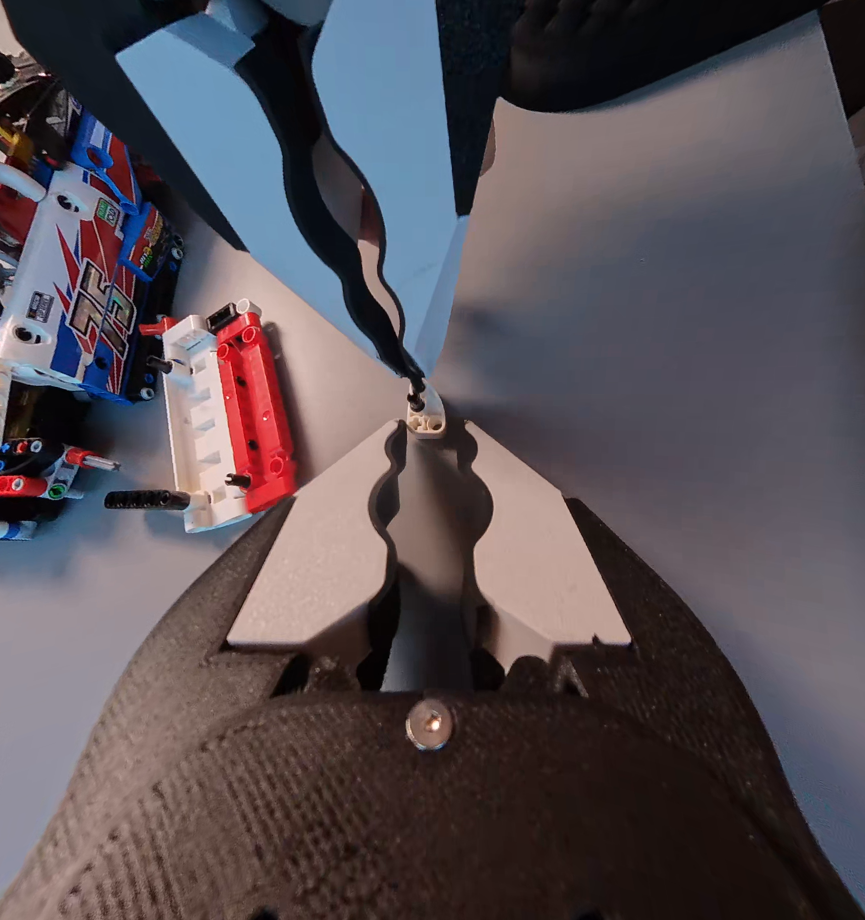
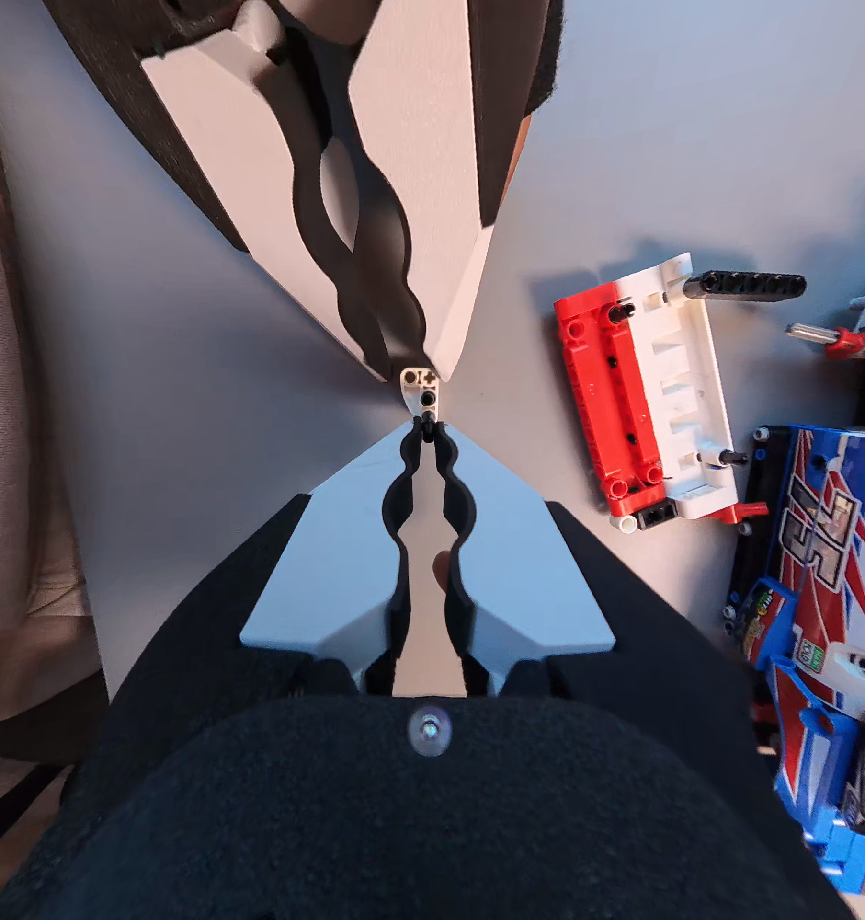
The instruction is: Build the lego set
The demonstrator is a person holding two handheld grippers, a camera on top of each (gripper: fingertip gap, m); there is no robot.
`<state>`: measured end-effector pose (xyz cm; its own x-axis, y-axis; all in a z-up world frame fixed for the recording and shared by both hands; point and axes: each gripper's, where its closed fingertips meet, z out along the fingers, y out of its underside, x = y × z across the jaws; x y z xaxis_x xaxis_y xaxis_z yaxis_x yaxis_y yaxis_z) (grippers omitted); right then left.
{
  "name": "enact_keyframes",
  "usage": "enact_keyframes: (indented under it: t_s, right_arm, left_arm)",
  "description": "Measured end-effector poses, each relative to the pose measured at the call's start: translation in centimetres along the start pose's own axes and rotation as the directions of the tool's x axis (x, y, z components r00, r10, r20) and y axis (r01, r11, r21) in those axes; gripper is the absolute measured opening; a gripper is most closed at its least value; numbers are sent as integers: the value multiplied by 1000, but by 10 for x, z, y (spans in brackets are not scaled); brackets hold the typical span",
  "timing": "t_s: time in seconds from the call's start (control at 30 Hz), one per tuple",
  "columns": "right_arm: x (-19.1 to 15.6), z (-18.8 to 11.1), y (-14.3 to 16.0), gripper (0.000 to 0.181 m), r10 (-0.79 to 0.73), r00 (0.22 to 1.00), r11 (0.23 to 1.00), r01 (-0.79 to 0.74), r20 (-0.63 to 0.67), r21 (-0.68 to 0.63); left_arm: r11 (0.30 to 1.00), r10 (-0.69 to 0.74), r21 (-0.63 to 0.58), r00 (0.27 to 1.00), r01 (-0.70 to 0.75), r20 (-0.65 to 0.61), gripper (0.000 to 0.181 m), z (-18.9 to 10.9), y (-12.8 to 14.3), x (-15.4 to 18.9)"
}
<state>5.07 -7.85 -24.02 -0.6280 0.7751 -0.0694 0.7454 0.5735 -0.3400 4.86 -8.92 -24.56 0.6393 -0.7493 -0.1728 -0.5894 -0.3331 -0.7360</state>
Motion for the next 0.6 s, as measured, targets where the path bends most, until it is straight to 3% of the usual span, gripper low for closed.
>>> enact_keyframes:
  t_s: [0.03,0.4,0.6]
  right_arm:
    - [-1,0,0,2,3,1000,1000,-3,3,-11]
    - [2,-1,2,1,173,985,963,-173,-16,-206]
    - [2,0,2,1,187,981,954,-191,-39,-232]
  left_arm:
    - [1000,3,0,1000,-3,1,16,1,-1,0]
    - [1000,-11,-5,998,12,60,14,5,-3,-1]
    - [1000,-13,-8,996,14,86,13,5,-3,-1]
